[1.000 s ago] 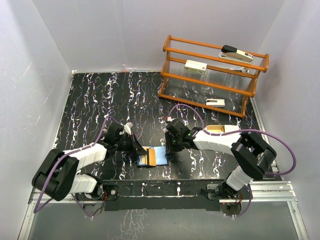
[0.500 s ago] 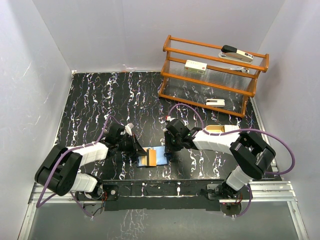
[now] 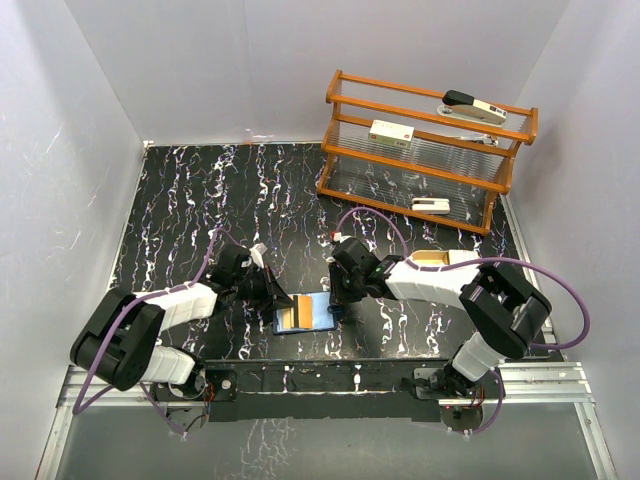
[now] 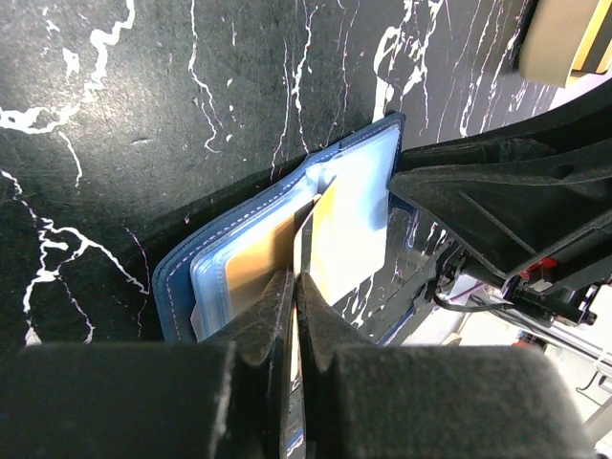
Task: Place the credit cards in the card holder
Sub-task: Insert the credit card into the card holder.
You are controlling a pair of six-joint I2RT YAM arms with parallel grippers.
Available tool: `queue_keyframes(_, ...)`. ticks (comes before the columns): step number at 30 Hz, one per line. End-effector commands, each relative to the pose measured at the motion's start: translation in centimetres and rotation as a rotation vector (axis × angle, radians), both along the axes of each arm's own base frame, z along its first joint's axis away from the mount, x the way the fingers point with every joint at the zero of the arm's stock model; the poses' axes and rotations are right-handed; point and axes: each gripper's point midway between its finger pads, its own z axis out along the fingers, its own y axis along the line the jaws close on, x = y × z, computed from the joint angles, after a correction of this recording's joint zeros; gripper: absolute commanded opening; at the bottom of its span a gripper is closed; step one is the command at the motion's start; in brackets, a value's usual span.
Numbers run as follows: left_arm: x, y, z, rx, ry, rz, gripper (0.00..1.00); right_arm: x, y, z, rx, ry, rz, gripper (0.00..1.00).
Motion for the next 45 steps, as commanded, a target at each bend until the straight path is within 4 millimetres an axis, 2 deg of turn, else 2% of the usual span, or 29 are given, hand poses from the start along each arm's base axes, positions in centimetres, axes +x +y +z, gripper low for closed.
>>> queue_keyframes(1, 0.95, -0.15, 0.47, 0.000, -0.017, 0.014, 0.00, -0.57, -0.39, -0.78, -0.008, 0.003, -0.004, 0.17)
queue_keyframes(20, 1.36, -0.19, 0.62, -0.004, -0.029, 0.033, 0.00, -0.63, -0.30, -0.63, 0.000, 0.004, -0.008, 0.16)
queue_keyframes(28, 1.65, 0.47, 0.54, 0.031, -0.050, 0.057, 0.00, -0.91, -0.42, -0.87, -0.010, 0.016, -0.007, 0.16)
queue_keyframes(45, 0.90, 0.22, 0.02, -0.022, -0.020, 0.086, 0.00, -1.11, -0.07, -1.53, 0.003, 0.039, -0.023, 0.15)
